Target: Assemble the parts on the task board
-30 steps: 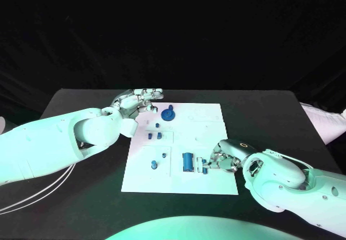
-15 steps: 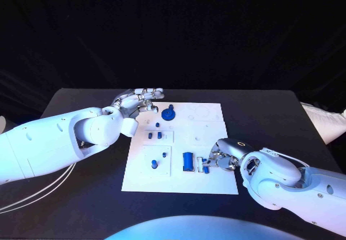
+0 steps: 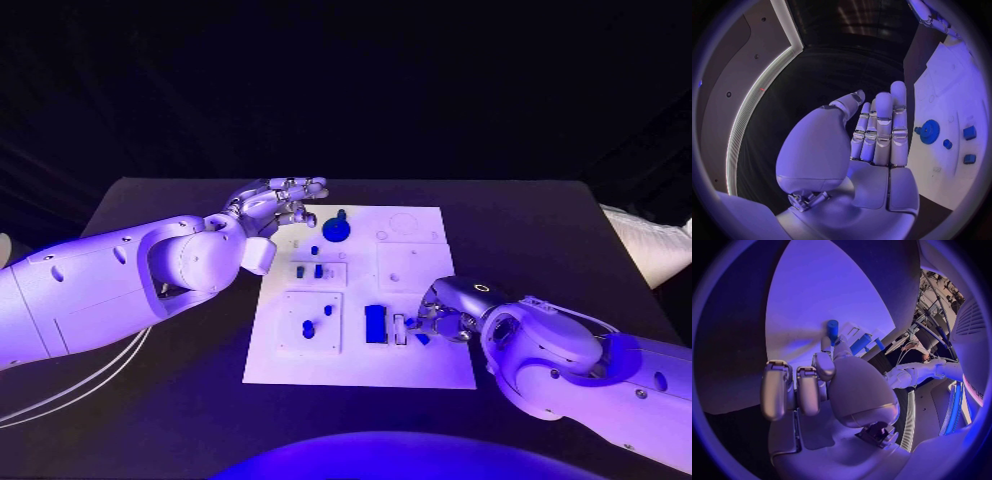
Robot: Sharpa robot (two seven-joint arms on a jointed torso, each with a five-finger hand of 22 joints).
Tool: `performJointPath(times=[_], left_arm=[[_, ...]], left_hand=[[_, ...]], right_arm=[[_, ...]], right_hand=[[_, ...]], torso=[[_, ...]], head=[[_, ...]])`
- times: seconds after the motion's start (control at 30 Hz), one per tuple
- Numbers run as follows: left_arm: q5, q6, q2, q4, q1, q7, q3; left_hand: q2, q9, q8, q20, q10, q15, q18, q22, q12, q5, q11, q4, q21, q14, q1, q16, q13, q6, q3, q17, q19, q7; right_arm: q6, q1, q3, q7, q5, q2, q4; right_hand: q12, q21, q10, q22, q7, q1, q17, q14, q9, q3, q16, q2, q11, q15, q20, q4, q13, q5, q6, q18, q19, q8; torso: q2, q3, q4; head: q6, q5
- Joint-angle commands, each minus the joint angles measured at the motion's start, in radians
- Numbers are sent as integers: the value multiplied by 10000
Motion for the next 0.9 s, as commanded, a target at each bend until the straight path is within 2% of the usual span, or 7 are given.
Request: performJointPath(times=[0.03, 0.3, 0.43, 0.73, 0.9], left_arm=[[-25, 213, 1, 22, 4, 21, 5], [-26, 228, -6, 21, 4, 0, 4], [-27, 233, -6, 17, 3, -6, 3], [-27, 238, -3, 18, 2, -19, 2], [-28, 239, -8, 21, 2, -24, 1]], left_hand=[[97, 5, 68, 39, -46, -12, 116, -9, 62, 26, -7, -3, -43, -54, -31, 43, 0, -73, -42, -9, -20, -10], [95, 2, 66, 40, -66, -10, 115, -11, 66, 21, -2, -9, -48, -61, -31, 45, -3, -87, -50, -17, -22, -4], [92, 0, 63, 41, -87, -7, 114, -14, 68, 8, 3, -13, -52, -67, -35, 48, -6, -101, -60, -25, -24, 2], [92, 0, 63, 41, -87, -7, 114, -14, 68, 8, 3, -13, -52, -67, -35, 48, -6, -101, -60, -25, -24, 2], [94, -2, 61, 43, -102, -3, 113, -16, 71, -8, 8, -15, -56, -71, -37, 50, -8, -112, -67, -32, -26, 6]], right_arm=[[230, -34, -28, -121, -389, -57, 4], [239, -34, -27, -59, -1244, -152, 154], [265, -35, -26, -22, -1450, -181, 229], [515, -38, -27, 34, -1564, -249, 330], [725, -49, -27, 51, -1578, -281, 365]], right_hand=[[-47, 14, 110, -17, -23, 107, 1421, 807, 10, 8, 36, 18, -53, -47, -81, -45, -22, -74, 43, -162, 76, -8], [-658, -109, -148, -175, 133, -86, 1312, 779, -7, -66, -43, -519, 71, 47, -19, -55, -377, -275, -177, -133, -4, -178], [-1049, -155, -325, -224, 275, -132, 1304, 775, -72, 40, -56, -786, 186, 140, 55, -42, -611, -307, -456, -125, -35, -390], [-1325, -184, -434, -250, 346, -260, 1295, 771, -120, 239, -71, -1063, 257, 212, 140, 65, -785, -184, -530, -115, -52, -534], [-1359, -185, -442, -247, 338, -281, 1286, 769, -118, 311, -80, -1128, 254, 215, 152, 96, -809, -121, -484, -114, -52, -536]], torso=[[8, 0, 8], [7, 0, -3], [1, 2, -12], [3, -9, 3], [-1, -11, -1]], head=[[12, -1], [8, 10], [10, -4], [-12, -42], [-21, -25]])
